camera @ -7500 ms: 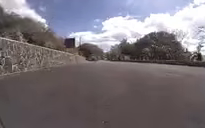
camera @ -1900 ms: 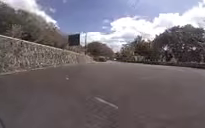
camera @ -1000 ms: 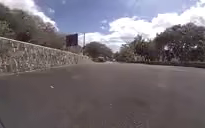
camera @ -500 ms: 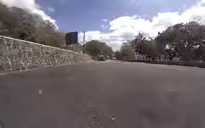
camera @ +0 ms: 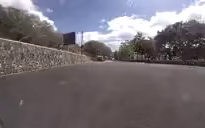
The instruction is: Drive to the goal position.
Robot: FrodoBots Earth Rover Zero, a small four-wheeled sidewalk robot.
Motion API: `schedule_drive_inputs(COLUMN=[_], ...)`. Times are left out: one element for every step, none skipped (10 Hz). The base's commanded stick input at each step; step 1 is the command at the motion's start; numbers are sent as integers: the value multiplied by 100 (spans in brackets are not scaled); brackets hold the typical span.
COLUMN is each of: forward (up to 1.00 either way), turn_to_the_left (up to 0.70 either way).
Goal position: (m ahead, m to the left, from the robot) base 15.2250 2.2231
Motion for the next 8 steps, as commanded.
schedule_drive_inputs(forward=[85, 85, 85, 85, 85, 85, 85, 85], turn_to_the_left=[1, 1, 1, 1, 1, 2, 3, 10])
